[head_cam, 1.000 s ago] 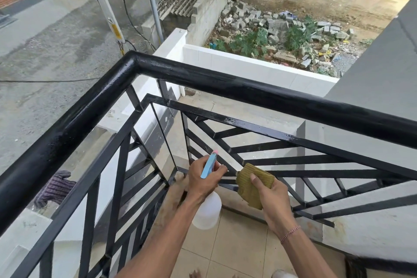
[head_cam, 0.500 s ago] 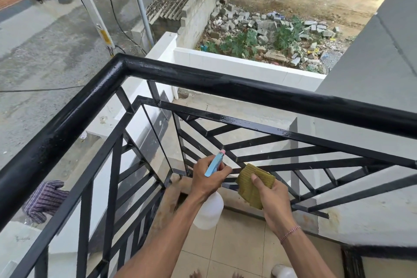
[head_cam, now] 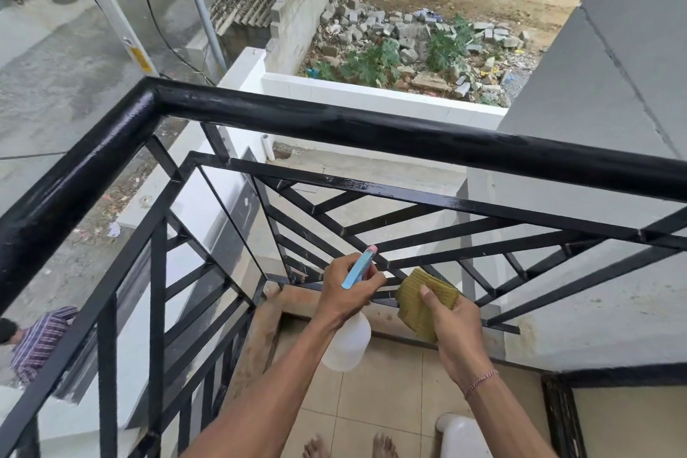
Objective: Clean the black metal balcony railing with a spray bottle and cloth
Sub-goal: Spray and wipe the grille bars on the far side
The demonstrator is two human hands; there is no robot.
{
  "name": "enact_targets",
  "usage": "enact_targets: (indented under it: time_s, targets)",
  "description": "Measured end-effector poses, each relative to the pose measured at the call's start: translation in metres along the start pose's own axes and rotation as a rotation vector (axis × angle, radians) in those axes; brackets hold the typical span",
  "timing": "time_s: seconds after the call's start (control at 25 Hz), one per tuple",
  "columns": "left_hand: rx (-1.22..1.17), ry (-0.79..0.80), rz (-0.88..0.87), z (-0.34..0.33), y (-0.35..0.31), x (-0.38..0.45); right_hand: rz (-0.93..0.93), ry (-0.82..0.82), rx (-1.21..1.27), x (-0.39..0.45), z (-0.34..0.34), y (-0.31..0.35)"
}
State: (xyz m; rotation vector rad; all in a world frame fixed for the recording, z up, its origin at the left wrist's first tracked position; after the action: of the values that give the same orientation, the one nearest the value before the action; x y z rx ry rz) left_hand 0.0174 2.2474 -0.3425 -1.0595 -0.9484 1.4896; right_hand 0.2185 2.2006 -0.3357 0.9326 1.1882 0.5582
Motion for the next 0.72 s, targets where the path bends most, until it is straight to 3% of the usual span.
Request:
enact_targets:
  time_s: [0.32,0.6,0.72]
  targets:
    - [0.01,-0.037,-0.01,-0.023,0.007,0.0,-0.001,-0.042,-0.013,0.005,0.03,-0.008]
    - [0.09,-0.265,0.027,-0.004,0.029,-0.005,-0.022,-0.009,0.004,0.007,0.031,-0.016]
    - [0.048,-0.256,0.079,-0.001,0.042,-0.007,-0.03,0.004,-0.009,0.008,0.028,-0.018]
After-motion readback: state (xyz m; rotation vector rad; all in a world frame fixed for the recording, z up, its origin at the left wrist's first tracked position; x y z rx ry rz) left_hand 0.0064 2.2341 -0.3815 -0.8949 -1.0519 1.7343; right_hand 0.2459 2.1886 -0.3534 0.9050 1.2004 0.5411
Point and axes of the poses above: each hand's wrist, its own x-axis towards the middle knuckle, its own z-axis out of the back of the hand, y = z × x, the point moved 6 cm from there along x, towards the middle knuckle, and after that the axes turned 2 degrees about -z, right-handed, at the moved point
